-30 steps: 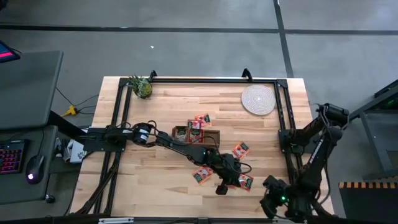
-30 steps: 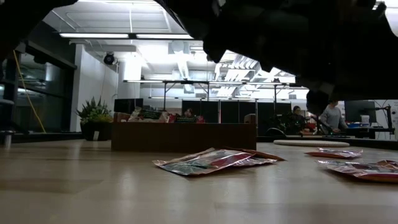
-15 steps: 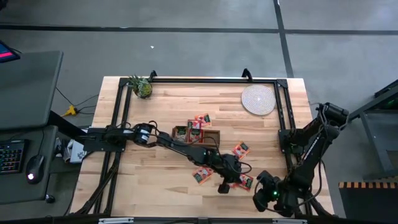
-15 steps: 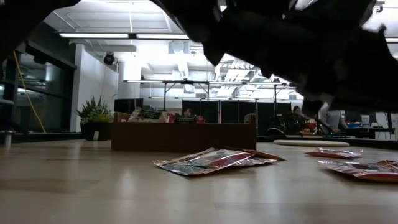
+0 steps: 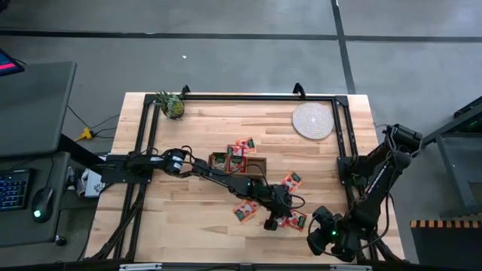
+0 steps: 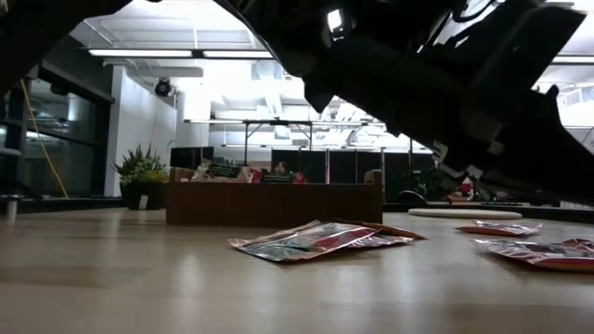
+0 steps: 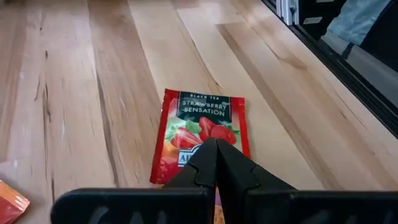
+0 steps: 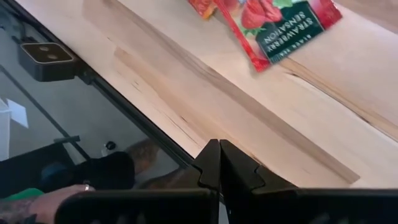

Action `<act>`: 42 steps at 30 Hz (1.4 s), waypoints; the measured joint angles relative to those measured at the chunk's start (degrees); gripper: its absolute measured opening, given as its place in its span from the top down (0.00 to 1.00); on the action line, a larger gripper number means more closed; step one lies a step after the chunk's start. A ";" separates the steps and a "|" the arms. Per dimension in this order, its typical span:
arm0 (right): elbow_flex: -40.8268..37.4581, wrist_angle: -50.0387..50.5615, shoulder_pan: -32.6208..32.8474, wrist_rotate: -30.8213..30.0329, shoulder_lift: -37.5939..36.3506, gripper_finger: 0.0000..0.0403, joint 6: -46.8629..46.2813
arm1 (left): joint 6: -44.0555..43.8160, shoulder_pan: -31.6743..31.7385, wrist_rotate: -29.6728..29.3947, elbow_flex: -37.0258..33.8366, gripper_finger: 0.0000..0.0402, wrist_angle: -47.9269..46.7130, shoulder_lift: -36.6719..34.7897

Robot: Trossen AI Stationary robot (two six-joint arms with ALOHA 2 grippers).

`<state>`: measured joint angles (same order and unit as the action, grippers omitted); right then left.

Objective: Pick & Place Tea
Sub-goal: Put the red tea bag into the middle section of the brown wooden organizer

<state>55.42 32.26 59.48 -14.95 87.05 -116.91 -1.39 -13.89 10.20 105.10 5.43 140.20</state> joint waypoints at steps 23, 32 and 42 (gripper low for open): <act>0.00 -0.31 -2.92 2.18 0.00 1.00 -0.62 | 6.62 0.37 2.57 4.66 1.00 -4.45 2.91; 0.00 -1.07 -2.95 3.77 0.00 1.00 -1.61 | 7.60 1.59 1.20 12.21 1.00 -13.26 6.65; 0.00 3.93 -5.79 1.49 2.05 0.97 -1.20 | 7.57 1.56 2.90 12.25 1.00 -22.07 6.53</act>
<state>55.42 36.19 53.70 -13.46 89.10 -118.10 6.17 -12.32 13.10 117.35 -16.64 146.73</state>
